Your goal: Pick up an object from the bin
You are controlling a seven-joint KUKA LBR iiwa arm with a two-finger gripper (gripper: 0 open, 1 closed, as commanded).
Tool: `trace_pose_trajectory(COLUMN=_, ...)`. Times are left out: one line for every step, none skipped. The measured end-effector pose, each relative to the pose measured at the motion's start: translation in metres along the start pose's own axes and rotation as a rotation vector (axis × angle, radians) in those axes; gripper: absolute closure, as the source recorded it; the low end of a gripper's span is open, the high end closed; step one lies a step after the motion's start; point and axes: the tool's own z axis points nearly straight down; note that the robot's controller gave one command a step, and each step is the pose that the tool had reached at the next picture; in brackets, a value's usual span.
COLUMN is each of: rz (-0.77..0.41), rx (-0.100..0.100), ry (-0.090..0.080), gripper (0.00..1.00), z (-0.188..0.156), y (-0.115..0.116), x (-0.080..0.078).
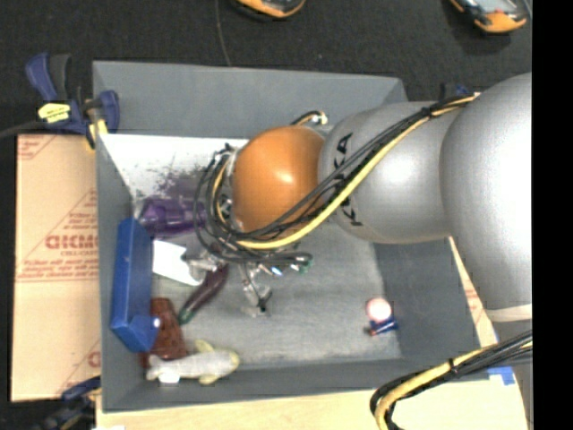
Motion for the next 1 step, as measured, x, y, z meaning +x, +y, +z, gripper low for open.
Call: trace_pose_trajectory(rz=-0.030, rx=0.002, ry=-0.003, gripper=0.00, z=0.0273, y=-0.0201, x=-0.0155)
